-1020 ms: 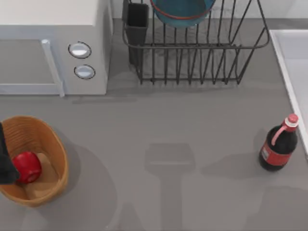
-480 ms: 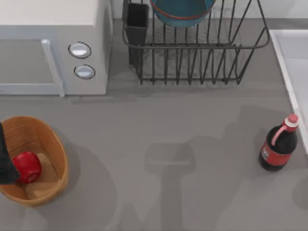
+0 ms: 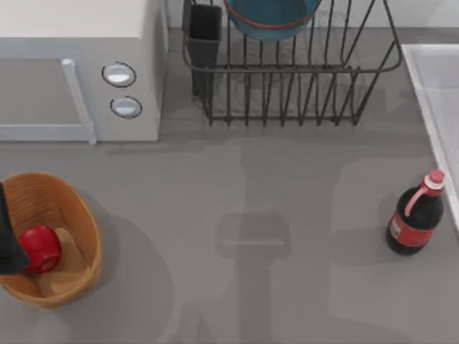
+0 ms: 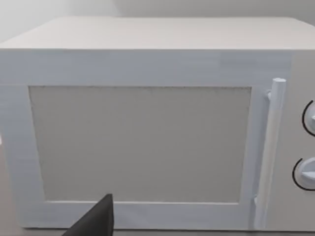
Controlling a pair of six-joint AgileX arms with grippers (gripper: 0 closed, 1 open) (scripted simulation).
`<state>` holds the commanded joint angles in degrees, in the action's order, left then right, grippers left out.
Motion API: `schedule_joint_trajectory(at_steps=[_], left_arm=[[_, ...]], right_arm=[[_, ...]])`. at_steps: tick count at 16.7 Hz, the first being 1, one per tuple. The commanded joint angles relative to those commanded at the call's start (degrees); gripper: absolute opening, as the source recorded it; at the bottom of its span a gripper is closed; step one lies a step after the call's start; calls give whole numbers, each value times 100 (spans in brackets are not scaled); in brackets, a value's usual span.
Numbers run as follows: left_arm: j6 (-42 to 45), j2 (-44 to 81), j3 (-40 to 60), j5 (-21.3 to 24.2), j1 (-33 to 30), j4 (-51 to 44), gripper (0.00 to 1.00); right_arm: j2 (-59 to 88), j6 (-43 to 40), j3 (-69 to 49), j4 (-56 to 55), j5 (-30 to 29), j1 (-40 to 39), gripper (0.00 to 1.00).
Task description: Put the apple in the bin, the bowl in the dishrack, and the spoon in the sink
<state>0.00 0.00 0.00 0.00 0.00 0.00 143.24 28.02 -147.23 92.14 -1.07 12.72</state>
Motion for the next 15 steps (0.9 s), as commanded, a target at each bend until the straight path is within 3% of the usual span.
schedule_joint_trajectory(at_steps=[6, 15], left_arm=[[0, 0, 0, 0, 0, 0, 100], [0, 0, 0, 0, 0, 0, 100]], right_arm=[[1292, 307, -1774, 495, -10, -326, 0], [1550, 339, -2097, 599, -8, -318, 0]])
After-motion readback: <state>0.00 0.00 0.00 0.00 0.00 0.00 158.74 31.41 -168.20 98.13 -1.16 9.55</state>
